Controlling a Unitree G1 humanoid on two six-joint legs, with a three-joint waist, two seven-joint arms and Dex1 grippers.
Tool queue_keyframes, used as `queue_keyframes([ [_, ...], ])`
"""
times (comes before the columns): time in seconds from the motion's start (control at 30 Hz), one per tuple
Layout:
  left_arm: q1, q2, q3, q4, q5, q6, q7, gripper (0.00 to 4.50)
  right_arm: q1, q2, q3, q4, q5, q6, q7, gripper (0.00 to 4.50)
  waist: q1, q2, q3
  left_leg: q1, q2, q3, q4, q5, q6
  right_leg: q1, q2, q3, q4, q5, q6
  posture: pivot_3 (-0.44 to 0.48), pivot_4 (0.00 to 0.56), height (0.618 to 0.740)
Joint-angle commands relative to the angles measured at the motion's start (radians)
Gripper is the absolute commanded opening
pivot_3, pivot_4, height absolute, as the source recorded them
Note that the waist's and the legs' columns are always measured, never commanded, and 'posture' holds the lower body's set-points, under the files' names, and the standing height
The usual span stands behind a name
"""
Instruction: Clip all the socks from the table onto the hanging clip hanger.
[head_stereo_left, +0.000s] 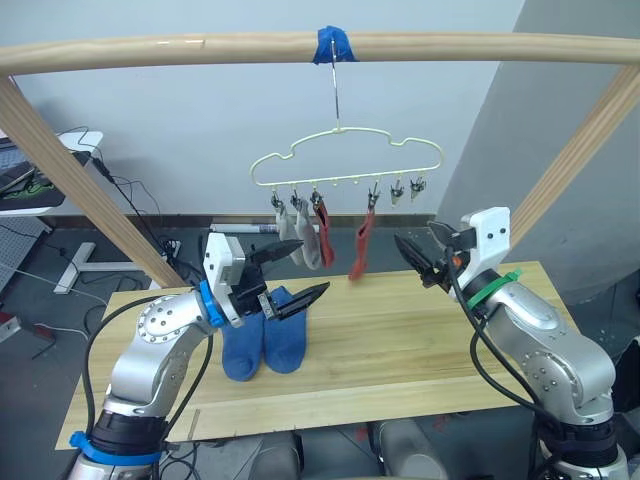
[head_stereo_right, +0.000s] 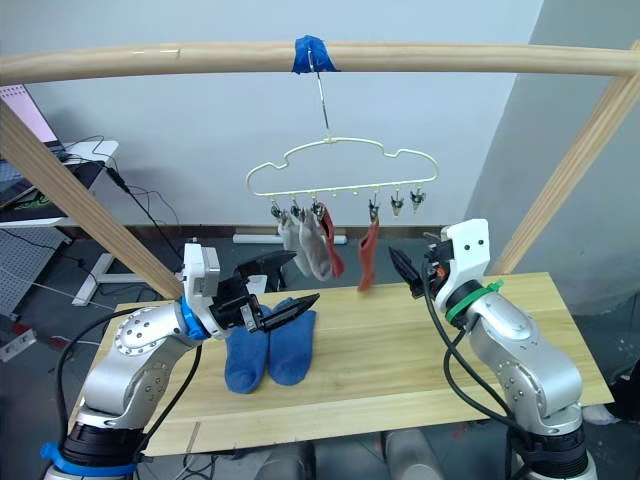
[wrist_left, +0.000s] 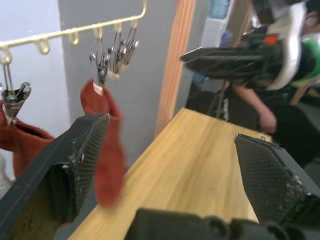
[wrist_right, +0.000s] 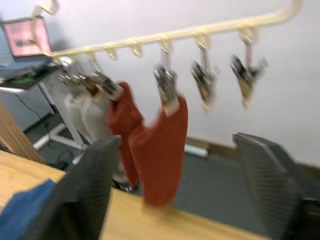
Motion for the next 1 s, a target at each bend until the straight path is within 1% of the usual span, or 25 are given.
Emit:
queue_keyframes([
  [0.03, 0.005, 0.024, 0.059, -0.111, -0.055, 0.052, 0.031, 4.5, -0.041, 0.058, 0.064, 0.036, -0.121, -0.106, -0.054, 3.32, 0.003, 0.0, 0.0, 0.0, 0.0, 0.0, 0.0, 0.0, 0.0, 0.0, 0.0, 0.0, 0.0, 0.0, 0.0, -0.117, 0.16, 0.74],
  [0.17, 0.021, 0.009, 0.056, -0.142, -0.043, 0.068, 0.064, 4.5, -0.056, 0.103, 0.088, 0.12, -0.214, -0.192, -0.061, 3.32, 0.015, 0.0, 0.001, 0.0, 0.0, 0.0, -0.001, 0.0, 0.0, -0.001, 0.0, 0.0, 0.0, 0.0, 0.0, -0.101, 0.163, 0.74],
  [0.33, 0.035, -0.013, 0.047, -0.17, -0.031, 0.072, 0.097, 4.5, -0.067, 0.146, 0.088, 0.161, -0.25, -0.23, -0.053, 3.32, 0.024, 0.0, 0.001, 0.0, 0.0, 0.001, -0.002, 0.0, 0.0, -0.001, 0.0, 0.0, 0.0, 0.0, -0.001, -0.095, 0.164, 0.74],
  [0.43, 0.048, -0.024, 0.039, -0.19, -0.017, 0.064, 0.111, 4.5, -0.091, 0.178, 0.087, 0.229, -0.288, -0.275, -0.067, 2.7, 0.027, 0.0, 0.001, 0.0, 0.0, 0.001, -0.003, 0.0, 0.0, -0.002, 0.0, 0.0, 0.001, 0.0, -0.001, -0.09, 0.167, 0.74],
  [0.53, 0.051, -0.026, 0.04, -0.196, -0.007, 0.058, 0.114, 4.5, -0.105, 0.195, 0.081, 0.263, -0.317, -0.299, -0.07, 1.7, 0.03, 0.0, 0.001, 0.001, 0.0, 0.001, -0.004, 0.0, 0.0, -0.003, 0.0, 0.001, 0.001, 0.0, -0.001, -0.084, 0.168, 0.74],
  [0.73, 0.052, -0.029, 0.041, -0.199, -0.005, 0.064, 0.116, 4.5, -0.116, 0.218, 0.066, 0.302, -0.354, -0.33, -0.076, 1.7, 0.041, 0.0, 0.001, 0.0, 0.0, 0.001, -0.005, 0.0, 0.0, -0.003, 0.0, 0.001, 0.001, 0.0, -0.001, -0.079, 0.17, 0.74],
  [1.0, 0.057, -0.037, 0.034, -0.207, 0.001, 0.064, 0.12, 4.5, -0.147, 0.237, 0.046, 0.367, -0.414, -0.358, -0.118, 1.7, 0.041, 0.0, 0.001, 0.001, 0.001, 0.001, -0.005, 0.0, 0.0, -0.003, 0.001, 0.0, 0.002, 0.0, 0.0, -0.079, 0.167, 0.74],
])
